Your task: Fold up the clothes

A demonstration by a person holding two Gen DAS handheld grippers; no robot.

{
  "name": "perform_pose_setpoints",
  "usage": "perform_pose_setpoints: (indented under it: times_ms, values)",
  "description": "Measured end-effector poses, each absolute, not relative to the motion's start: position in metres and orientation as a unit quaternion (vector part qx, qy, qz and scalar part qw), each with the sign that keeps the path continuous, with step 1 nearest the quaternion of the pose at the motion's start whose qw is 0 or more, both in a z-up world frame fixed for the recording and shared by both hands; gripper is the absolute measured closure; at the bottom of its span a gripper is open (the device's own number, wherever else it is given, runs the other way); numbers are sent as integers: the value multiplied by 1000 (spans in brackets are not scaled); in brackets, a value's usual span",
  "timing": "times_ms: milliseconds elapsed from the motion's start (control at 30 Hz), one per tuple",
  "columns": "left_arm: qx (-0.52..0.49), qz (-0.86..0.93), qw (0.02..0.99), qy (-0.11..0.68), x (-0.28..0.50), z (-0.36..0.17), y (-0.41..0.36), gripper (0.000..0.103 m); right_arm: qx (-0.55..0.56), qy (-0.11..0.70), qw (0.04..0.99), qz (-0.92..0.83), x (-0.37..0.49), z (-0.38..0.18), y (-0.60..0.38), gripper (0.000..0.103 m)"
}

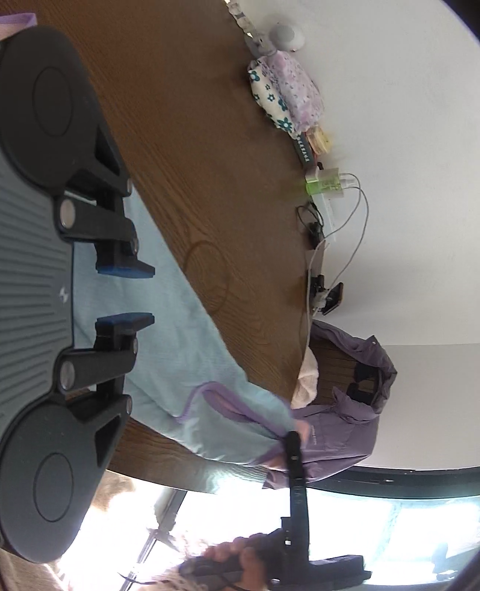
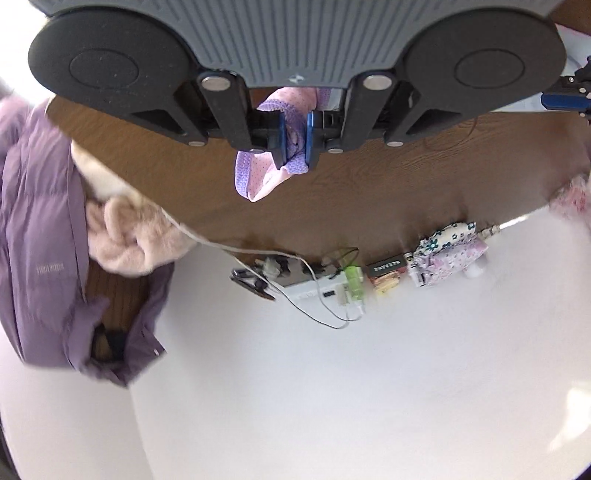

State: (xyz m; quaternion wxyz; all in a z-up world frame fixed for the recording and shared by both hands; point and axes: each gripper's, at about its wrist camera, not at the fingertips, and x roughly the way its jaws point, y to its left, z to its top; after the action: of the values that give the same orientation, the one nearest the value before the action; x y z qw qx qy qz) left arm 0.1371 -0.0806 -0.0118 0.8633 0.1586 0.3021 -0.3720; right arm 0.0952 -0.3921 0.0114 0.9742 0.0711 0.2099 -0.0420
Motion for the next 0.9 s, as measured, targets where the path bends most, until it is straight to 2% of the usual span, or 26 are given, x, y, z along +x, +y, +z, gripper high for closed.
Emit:
perform_pose_setpoints:
  times_ms: [133,233,400,533,633,700,767,900]
  values:
    - [149,-369,863,313,137,-28,-74,89,-84,202,974,53,95,39,-319,94]
    - [127,-362,870,310,134,-27,-66,88,-153,220,956,123,102,30,-265,94]
    - [100,-347,881,304,125,-23,-48,88,-180,266,930,180,110,-7,-212,94]
    - [86,-334,888,303,120,-18,-34,87,-167,279,928,184,110,-21,-206,94]
    - [77,-333,891,299,120,-14,-32,81,-151,278,930,189,107,-22,-208,93]
    - [70,-332,892,297,121,-11,-31,81,-141,277,931,193,104,-22,-210,88]
    - [64,-332,894,294,121,-8,-30,79,-99,277,932,211,102,-16,-221,78]
    - [56,-335,897,284,124,1,-32,76,18,265,935,236,94,5,-262,71]
